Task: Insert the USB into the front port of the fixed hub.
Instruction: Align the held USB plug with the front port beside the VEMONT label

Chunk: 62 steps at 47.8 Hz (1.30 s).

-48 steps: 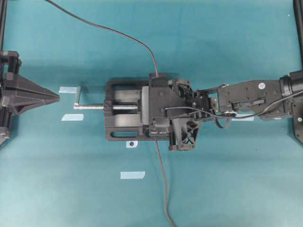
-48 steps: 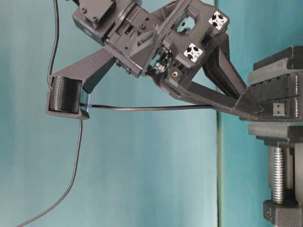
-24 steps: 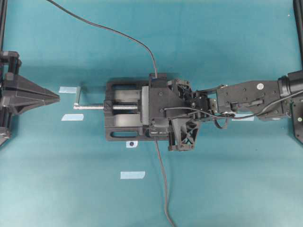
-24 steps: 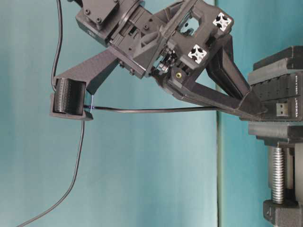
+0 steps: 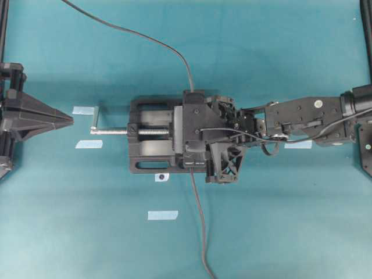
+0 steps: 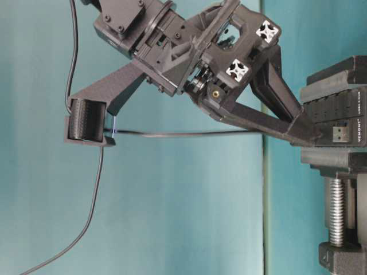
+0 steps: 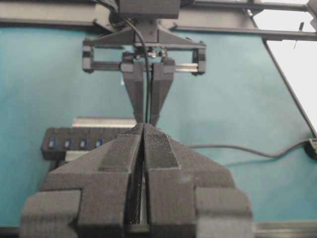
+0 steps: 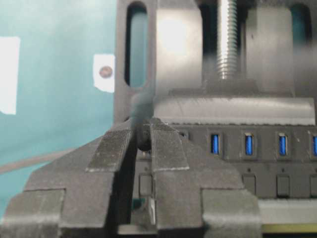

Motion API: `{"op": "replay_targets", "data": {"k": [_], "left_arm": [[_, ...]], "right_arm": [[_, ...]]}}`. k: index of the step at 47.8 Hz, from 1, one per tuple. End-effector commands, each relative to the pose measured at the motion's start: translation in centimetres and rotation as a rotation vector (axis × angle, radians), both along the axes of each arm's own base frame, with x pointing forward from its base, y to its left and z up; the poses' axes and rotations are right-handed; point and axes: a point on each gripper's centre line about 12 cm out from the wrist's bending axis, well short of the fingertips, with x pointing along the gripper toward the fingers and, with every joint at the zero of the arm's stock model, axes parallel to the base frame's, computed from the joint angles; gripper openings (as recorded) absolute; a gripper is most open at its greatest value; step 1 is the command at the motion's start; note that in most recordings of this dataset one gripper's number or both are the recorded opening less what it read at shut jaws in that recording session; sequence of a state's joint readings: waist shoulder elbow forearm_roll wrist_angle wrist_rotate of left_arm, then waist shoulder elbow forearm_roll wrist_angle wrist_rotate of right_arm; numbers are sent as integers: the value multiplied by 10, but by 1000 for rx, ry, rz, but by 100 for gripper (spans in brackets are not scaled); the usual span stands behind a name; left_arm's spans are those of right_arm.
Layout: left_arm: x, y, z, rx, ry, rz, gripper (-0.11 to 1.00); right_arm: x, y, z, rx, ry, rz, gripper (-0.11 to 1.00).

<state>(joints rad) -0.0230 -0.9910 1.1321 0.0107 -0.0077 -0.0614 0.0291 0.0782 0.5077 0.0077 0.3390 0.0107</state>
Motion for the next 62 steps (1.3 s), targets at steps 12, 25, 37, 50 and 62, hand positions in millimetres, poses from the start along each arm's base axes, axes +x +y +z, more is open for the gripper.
{"op": "replay_targets", "data": {"k": [12,25,37,50,62], "left_arm": [[1,0,3,1,-9,-2,0],[1,0,3,1,-9,-2,0],[1,0,2,1,-8,-2,0],[1,0,2,0,-8,-2,0],[1,0,2,-2,-8,-1,0]], "right_arm": [[0,-1,7,3,14,-7,4],[4,1,15,2,22,-2,4],[3,1,15,0,75,-1,4],[11,2,13,2,34,-1,4],[14,3,10,1,38,3,4]]}}
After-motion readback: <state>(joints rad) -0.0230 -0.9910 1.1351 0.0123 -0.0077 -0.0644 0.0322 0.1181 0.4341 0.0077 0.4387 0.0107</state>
